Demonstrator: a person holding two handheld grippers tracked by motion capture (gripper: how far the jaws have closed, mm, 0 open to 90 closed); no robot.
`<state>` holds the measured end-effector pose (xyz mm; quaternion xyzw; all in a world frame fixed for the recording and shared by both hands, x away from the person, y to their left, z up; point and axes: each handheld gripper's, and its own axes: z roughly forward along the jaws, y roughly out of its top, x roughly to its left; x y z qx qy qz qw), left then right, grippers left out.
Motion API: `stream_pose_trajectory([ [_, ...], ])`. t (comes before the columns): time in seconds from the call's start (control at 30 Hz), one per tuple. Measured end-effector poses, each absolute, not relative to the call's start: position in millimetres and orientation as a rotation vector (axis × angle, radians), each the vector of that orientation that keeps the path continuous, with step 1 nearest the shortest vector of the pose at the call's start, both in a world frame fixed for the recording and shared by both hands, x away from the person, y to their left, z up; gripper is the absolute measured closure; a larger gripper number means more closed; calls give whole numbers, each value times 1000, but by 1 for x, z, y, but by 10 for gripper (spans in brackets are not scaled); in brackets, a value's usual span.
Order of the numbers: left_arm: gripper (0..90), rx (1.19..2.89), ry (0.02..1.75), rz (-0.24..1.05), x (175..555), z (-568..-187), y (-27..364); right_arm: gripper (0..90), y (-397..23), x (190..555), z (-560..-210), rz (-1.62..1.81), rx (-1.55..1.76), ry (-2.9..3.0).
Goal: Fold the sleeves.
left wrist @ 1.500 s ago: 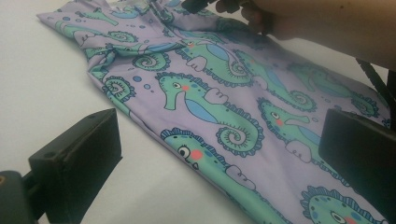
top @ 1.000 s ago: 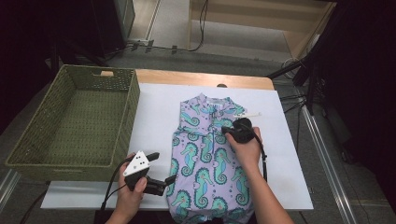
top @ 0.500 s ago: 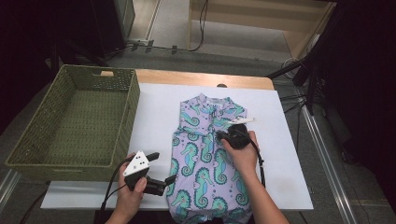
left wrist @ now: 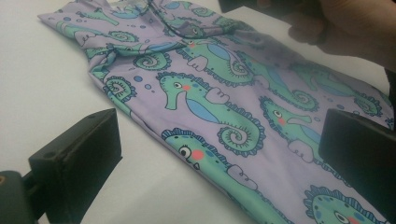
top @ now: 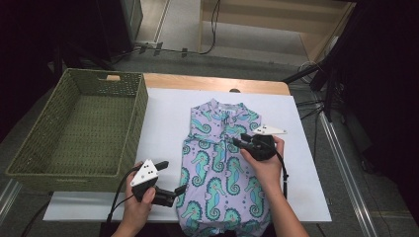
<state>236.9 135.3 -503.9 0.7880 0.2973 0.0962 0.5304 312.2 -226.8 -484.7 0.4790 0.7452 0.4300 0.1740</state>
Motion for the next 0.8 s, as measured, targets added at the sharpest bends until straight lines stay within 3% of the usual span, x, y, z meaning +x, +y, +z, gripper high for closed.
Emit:
stream_pose_trajectory([
  [0.17, 0, 1885, 709, 231, 237, -504, 135, 182, -235, 297, -477, 1244, 1317, 2072],
  [0.37, 0, 1895, 706, 242, 237, -504, 134, 0, -247, 277, -472, 1294, 1275, 2053],
  [0.8, 0, 1892, 714, 239, 237, -504, 134, 0, -277, 236, -477, 1328, 1271, 1982],
])
